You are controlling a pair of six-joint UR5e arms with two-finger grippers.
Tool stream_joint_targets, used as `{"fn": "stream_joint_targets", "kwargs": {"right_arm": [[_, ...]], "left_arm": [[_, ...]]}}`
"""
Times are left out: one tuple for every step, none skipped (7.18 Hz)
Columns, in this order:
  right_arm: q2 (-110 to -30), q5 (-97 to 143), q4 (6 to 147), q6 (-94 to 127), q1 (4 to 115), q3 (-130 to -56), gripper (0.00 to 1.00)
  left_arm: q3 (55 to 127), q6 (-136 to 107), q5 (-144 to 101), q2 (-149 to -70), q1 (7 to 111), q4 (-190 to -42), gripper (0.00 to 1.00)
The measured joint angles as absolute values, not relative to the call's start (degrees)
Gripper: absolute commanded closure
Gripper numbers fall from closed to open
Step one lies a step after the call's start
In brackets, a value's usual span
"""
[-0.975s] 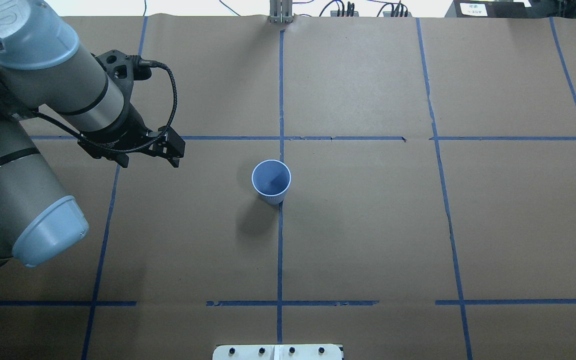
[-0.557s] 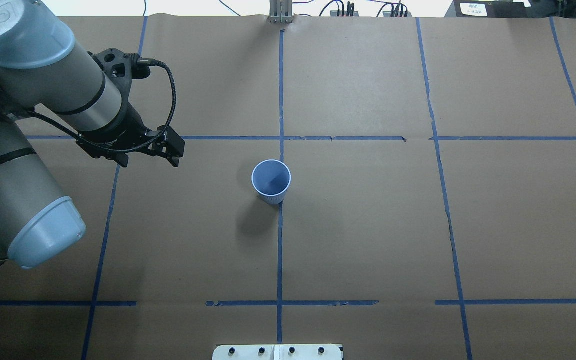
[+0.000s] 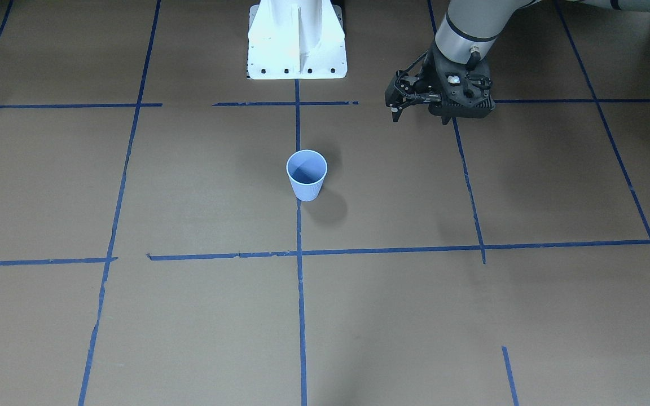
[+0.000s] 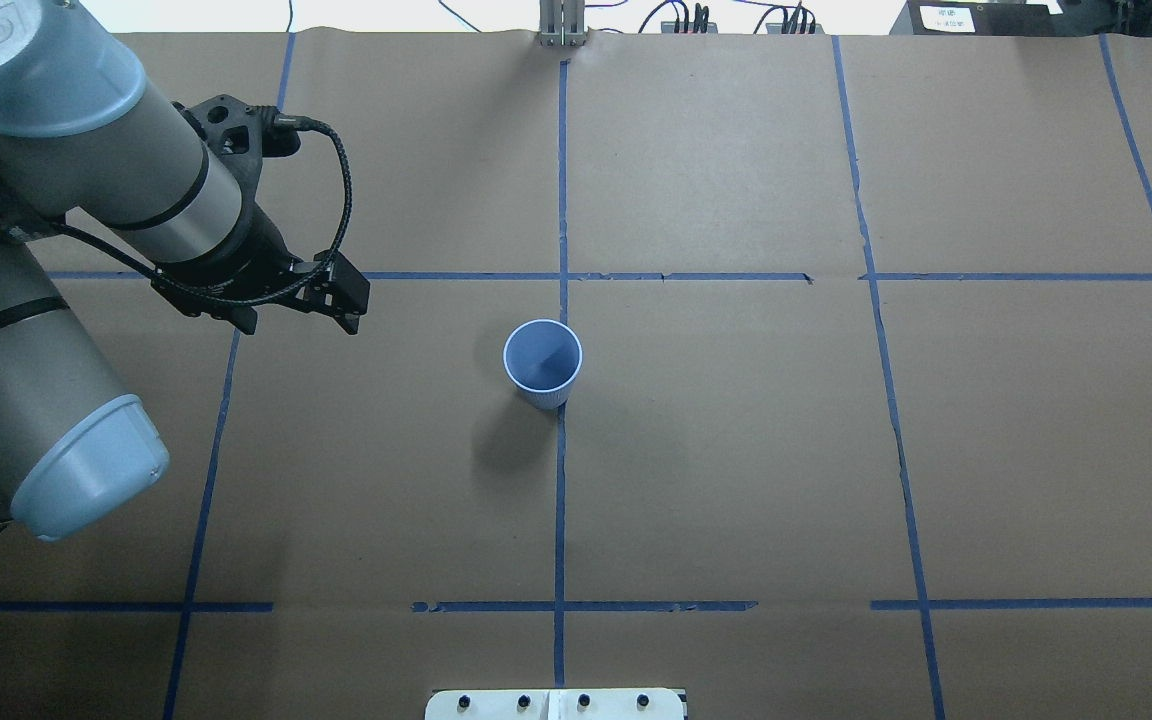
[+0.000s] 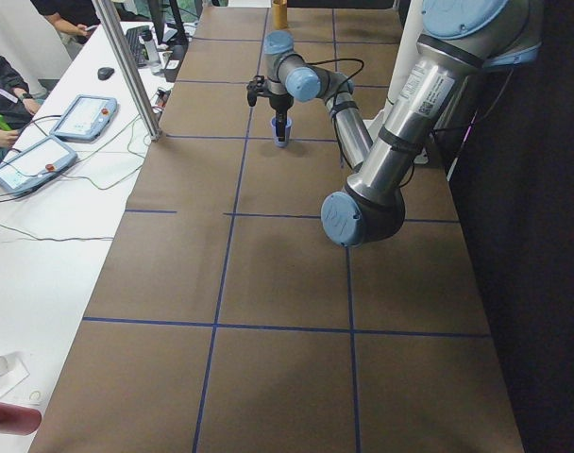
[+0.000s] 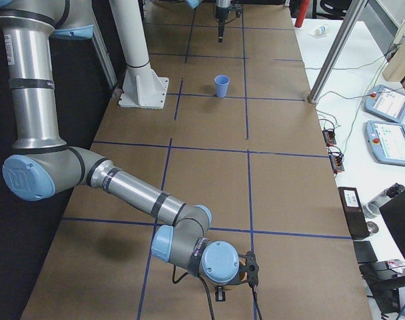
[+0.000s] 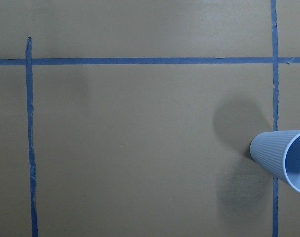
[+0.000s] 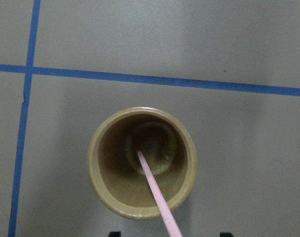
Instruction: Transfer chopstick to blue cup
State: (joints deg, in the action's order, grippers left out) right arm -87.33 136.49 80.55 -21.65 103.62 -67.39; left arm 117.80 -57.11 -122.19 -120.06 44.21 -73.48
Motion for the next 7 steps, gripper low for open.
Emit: {"fn": "stream_joint_targets", "kwargs": {"right_arm": [[-87.7,136.5,80.5,-21.6,103.7,-68.0,0.91],[-87.8,136.5,80.5,-21.6,103.7,-68.3,0.96],[-87.8,136.5,80.6,-21.6,103.8,-68.6,0.98],[-87.8,136.4,80.6,-21.6,103.9,-69.0,1.0],[-87.8,136.4,80.6,-21.6,104.1,-69.5,1.0],[-87.9,136.3,81.4,-21.6,104.4,-70.7,1.0],[-88.1,136.1,83.6,-21.8,104.9,-72.6,1.0]], "left_arm": [[117.8,-57.1,-122.2,-120.1,44.2,-73.5,0.0],[117.9,-57.1,-122.3,-120.1,44.2,-73.4,0.0],[118.0,-57.1,-122.3,-120.1,44.2,-73.4,0.0],[118.3,-57.2,-122.3,-120.1,44.2,-73.3,0.0],[118.4,-57.7,-122.3,-120.1,44.2,-73.3,0.0],[118.4,-58.2,-122.3,-120.1,44.2,-73.4,0.0],[118.5,-58.4,-122.3,-120.1,44.1,-73.4,0.0]]}}
